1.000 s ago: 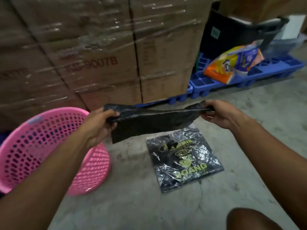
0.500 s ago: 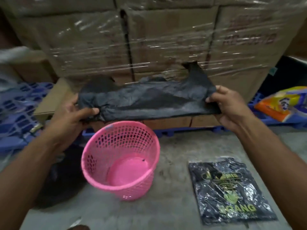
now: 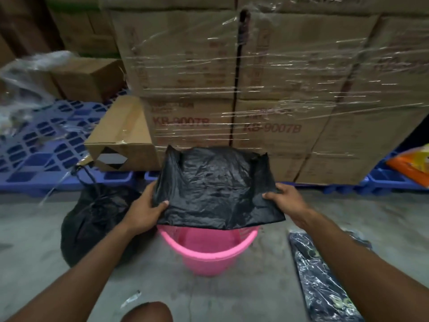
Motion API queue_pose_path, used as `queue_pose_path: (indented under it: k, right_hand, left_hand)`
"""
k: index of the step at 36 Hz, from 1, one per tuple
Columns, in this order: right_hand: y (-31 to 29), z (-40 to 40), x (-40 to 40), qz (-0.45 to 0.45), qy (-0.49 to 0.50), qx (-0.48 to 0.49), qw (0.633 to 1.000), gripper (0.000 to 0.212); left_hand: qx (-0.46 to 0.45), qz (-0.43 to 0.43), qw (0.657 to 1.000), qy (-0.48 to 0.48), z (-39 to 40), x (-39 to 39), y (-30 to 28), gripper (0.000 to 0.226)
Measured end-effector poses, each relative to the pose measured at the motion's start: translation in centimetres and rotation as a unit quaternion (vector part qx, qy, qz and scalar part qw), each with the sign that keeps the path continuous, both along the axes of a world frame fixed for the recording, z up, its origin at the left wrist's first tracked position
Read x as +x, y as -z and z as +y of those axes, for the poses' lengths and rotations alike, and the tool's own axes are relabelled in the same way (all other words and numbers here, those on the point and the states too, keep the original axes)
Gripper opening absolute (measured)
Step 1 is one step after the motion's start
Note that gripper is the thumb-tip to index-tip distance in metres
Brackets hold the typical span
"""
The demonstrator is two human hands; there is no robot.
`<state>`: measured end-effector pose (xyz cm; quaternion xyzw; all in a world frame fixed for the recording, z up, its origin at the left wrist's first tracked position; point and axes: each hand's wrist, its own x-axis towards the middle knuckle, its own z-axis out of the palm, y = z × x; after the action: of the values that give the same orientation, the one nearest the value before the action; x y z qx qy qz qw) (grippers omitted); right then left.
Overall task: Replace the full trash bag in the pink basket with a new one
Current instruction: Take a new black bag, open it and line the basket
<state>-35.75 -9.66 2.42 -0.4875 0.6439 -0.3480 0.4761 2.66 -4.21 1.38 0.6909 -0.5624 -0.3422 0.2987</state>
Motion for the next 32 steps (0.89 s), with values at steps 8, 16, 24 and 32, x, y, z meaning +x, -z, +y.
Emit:
queue_pose_path:
  k: [8, 16, 24, 32]
  right_hand:
    - [1.0, -0.4, 0.1, 0.266, -0.08, -0.014, 0.961, 0.041]
    - [-1.4, 0.9, 1.6, 0.104, -0.117, -0.191, 0.969, 0.029]
    - [-5.2, 0.2, 1.8, -0.244, -0.06, -0.136, 0.958, 0.045]
    - [-4.4, -2.5, -2.6, -0.172, -0.004, -0.158, 0.972, 0.018]
  left_hand:
    - [-0.039, -0.11, 0.993, -0.01, -0.1, 0.2, 1.7, 0.021]
    - [-0.189, -0.049, 0.981, 0.013, 1.8, -1.0, -0.9, 0.023]
    - [-0.192, 0.316, 0.927, -0.069, 2.1, -1.7, -5.5, 0.05]
    - [-0.137, 0.369, 0.917, -0.061, 2.9, 0.3, -6.3, 0.06]
